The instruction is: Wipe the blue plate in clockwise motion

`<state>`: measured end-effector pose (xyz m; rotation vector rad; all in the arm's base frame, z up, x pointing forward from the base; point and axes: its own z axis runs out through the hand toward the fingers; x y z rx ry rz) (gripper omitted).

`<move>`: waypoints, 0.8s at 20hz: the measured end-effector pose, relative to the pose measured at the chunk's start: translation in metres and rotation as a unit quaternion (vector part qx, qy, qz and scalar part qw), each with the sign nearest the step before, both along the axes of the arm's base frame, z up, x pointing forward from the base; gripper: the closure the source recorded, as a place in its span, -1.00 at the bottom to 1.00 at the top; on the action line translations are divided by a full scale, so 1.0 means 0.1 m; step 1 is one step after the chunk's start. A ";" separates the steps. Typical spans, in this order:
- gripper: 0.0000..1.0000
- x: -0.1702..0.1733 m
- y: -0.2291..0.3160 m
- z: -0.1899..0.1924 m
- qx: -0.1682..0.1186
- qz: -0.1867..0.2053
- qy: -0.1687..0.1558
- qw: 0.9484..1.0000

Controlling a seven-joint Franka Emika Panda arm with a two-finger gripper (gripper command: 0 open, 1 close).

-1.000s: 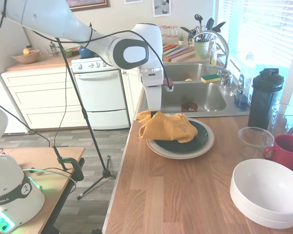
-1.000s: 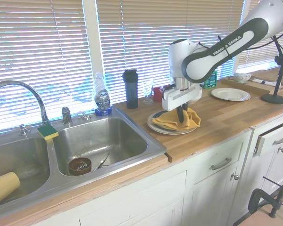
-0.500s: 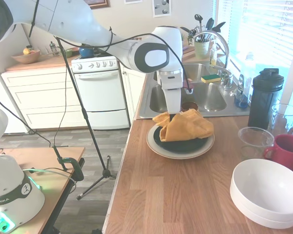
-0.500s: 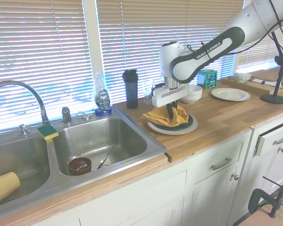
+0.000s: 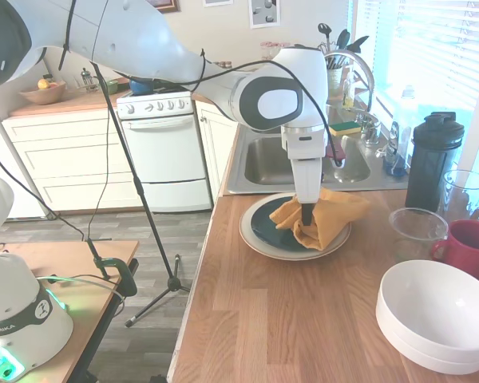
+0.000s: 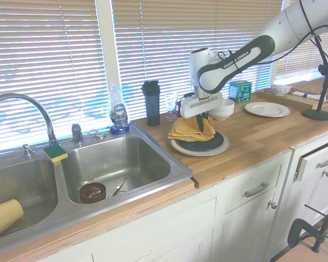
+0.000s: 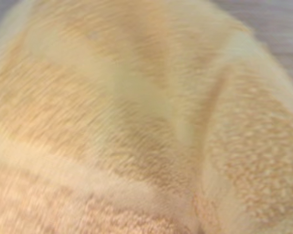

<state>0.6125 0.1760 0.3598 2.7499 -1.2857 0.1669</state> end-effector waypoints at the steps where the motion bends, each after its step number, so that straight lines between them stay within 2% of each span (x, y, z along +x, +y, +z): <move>1: 1.00 0.02 -0.06 0.00 -0.001 -0.002 0.000 1.000; 6: 1.00 -0.07 -0.26 0.03 -0.004 -0.006 0.006 1.000; 16: 1.00 -0.82 -0.15 0.12 -0.006 0.021 0.025 0.999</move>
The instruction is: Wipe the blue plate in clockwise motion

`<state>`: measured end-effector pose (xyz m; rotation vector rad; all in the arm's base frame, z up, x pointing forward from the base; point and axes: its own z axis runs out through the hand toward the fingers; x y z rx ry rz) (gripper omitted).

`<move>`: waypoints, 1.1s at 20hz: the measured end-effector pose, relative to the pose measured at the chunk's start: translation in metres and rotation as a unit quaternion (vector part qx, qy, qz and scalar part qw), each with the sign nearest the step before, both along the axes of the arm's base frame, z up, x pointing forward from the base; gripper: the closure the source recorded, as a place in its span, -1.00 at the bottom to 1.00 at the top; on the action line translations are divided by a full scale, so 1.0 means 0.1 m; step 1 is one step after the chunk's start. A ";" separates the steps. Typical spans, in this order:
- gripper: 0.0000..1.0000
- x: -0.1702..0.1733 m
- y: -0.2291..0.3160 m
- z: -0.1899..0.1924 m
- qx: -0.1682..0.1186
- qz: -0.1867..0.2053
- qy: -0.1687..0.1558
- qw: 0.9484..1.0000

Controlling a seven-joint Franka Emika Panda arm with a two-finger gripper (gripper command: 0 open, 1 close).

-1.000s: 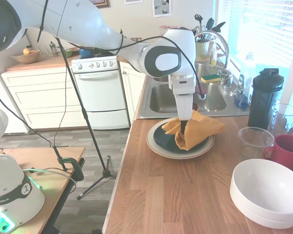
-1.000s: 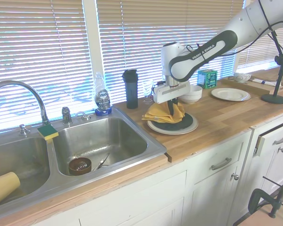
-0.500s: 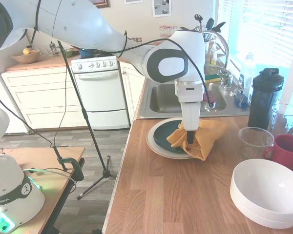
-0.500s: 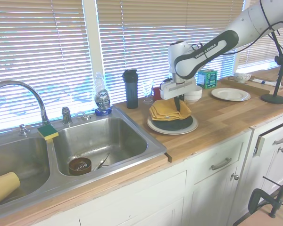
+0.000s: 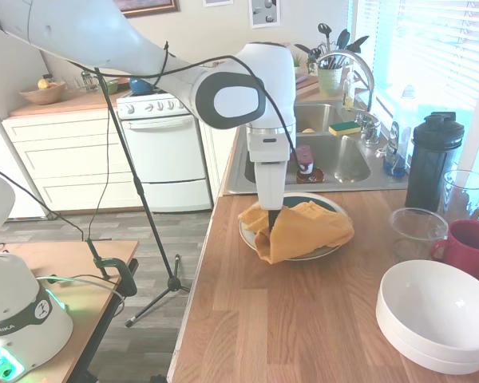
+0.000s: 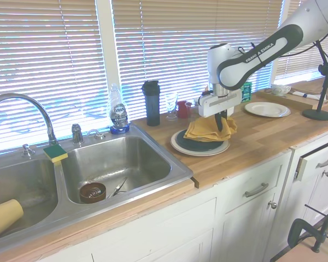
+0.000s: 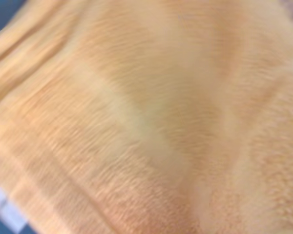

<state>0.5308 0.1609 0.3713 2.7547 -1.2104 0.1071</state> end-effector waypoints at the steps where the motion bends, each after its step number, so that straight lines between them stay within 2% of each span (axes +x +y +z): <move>1: 1.00 -0.05 0.05 -0.01 0.001 0.005 0.002 1.000; 6: 1.00 -0.21 0.36 -0.07 0.007 0.032 0.007 0.999; 10: 1.00 -0.24 0.43 0.07 0.026 0.030 -0.003 0.999; 17: 1.00 -0.25 -0.08 0.76 0.056 0.004 -0.022 0.998; 22: 1.00 -0.07 -0.59 1.10 0.075 -0.034 -0.039 0.996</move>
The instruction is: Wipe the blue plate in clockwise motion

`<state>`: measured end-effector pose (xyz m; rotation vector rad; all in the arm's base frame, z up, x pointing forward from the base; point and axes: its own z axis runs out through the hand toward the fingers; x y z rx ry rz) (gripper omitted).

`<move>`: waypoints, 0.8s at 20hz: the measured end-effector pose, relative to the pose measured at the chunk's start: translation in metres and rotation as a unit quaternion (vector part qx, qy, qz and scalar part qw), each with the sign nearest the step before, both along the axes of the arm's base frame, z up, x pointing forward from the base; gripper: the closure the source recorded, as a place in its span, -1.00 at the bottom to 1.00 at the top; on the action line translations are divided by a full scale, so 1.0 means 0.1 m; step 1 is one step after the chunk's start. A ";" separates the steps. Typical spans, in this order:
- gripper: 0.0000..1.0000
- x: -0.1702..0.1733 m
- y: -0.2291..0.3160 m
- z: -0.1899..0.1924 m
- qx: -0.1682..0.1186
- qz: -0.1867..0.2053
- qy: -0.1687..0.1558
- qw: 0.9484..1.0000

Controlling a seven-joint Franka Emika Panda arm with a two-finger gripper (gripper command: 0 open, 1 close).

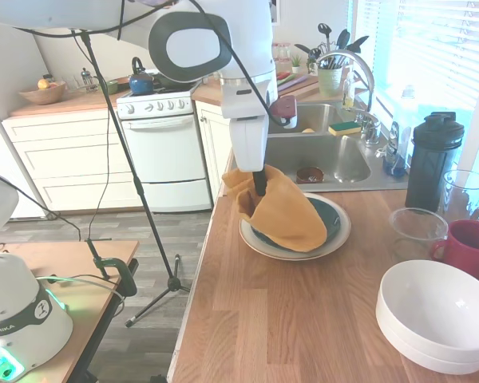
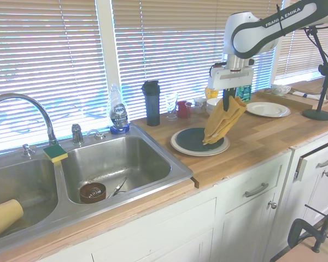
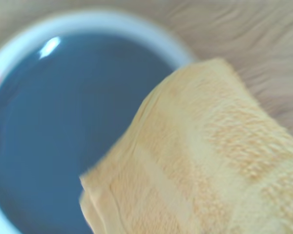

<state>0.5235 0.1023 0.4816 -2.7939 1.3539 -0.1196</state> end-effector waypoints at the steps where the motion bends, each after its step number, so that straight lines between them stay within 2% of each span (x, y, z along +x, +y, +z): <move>1: 1.00 0.05 -0.12 0.05 0.003 -0.009 -0.003 1.000; 6: 1.00 0.36 -0.56 0.13 0.011 -0.048 -0.006 0.999; 11: 1.00 0.83 -0.65 0.08 0.014 -0.061 -0.009 0.998; 16: 1.00 1.22 -0.76 0.24 0.020 -0.084 -0.022 0.996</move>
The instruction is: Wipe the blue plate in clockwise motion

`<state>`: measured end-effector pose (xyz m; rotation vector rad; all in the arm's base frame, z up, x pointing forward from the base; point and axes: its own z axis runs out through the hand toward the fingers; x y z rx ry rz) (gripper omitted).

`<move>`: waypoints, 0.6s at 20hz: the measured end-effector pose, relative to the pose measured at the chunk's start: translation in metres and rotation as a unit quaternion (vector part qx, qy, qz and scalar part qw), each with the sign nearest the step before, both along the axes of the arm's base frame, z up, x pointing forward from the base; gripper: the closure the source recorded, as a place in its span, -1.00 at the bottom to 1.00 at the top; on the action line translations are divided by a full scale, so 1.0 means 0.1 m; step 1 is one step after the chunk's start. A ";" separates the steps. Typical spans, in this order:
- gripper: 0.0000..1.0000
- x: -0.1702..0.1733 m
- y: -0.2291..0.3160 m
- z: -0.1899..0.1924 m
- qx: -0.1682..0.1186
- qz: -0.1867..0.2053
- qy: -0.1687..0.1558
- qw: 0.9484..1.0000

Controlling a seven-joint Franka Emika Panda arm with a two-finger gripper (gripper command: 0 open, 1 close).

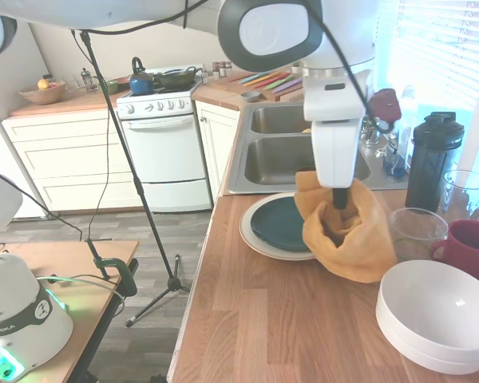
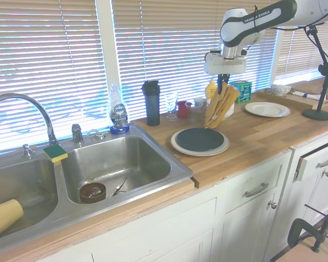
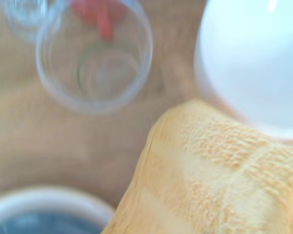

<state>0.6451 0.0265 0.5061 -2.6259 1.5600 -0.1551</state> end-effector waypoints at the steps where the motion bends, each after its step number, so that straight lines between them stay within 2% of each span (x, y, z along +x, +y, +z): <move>1: 1.00 0.04 -0.04 0.04 0.002 -0.005 -0.001 1.000; 6: 1.00 0.10 -0.28 -0.02 0.008 -0.020 0.009 1.000; 12: 1.00 -0.22 -0.49 -0.72 0.018 -0.022 0.068 0.997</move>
